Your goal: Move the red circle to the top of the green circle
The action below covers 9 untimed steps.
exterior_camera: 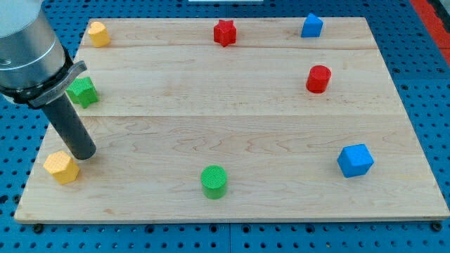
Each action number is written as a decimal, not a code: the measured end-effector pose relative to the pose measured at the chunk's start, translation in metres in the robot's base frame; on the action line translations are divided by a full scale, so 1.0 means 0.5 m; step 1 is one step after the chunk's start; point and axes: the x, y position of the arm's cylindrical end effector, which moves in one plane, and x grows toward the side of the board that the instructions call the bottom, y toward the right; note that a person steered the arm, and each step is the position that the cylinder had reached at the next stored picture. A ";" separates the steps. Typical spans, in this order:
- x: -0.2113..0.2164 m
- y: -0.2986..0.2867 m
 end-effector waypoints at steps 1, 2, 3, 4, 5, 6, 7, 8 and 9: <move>-0.007 0.016; -0.058 0.120; -0.169 0.250; -0.247 0.397; -0.353 0.487; -0.397 0.646; -0.402 0.769; -0.326 0.774; -0.245 0.713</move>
